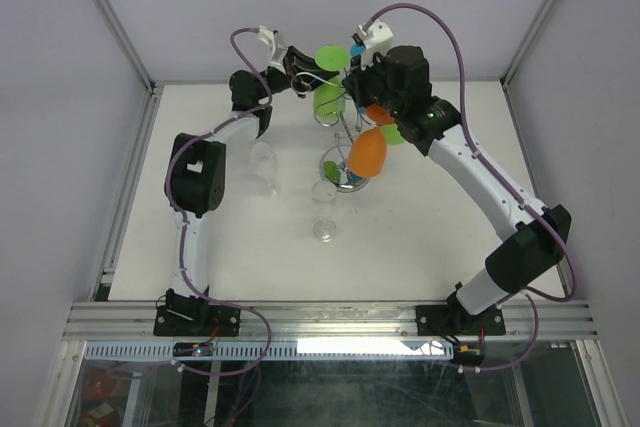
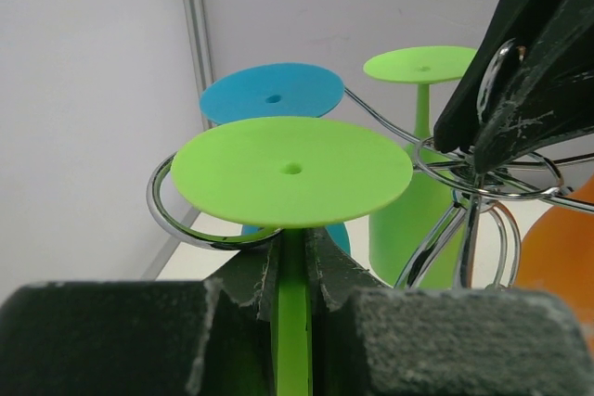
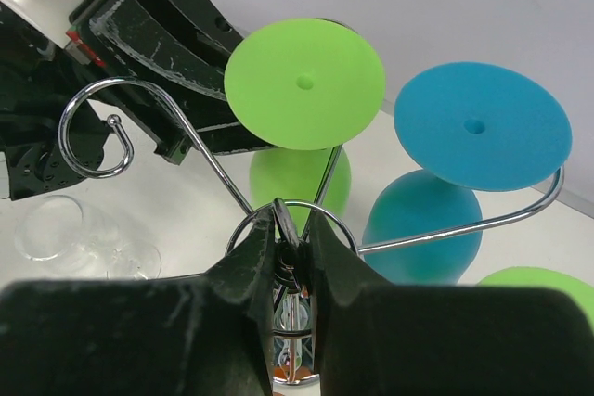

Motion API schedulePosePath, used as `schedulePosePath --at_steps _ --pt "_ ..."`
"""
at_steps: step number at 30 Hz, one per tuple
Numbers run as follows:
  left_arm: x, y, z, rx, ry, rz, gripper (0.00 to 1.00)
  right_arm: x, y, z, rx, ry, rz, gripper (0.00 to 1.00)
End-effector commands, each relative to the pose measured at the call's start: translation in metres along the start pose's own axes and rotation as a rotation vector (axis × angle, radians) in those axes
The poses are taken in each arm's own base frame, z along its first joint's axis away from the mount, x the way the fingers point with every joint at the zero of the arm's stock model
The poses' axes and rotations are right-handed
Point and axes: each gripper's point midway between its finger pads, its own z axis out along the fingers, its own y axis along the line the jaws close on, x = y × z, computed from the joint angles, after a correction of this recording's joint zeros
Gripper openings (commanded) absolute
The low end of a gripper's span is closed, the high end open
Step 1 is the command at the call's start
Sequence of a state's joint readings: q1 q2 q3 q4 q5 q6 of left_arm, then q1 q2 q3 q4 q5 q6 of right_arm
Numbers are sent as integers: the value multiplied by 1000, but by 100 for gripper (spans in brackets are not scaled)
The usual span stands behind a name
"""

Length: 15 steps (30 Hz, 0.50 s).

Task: Place the wine glass upside down on the wine glass rack
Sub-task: Turn the wine glass upside down at the wine rack.

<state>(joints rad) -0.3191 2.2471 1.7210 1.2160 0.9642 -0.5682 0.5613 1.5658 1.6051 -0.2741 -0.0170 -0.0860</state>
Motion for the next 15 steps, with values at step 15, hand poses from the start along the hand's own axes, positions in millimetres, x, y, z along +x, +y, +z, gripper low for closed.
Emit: schedulePosePath --at_steps 15 --pt "-16 7 13 -15 -146 -6 0 9 16 -3 -80 26 -30 0"
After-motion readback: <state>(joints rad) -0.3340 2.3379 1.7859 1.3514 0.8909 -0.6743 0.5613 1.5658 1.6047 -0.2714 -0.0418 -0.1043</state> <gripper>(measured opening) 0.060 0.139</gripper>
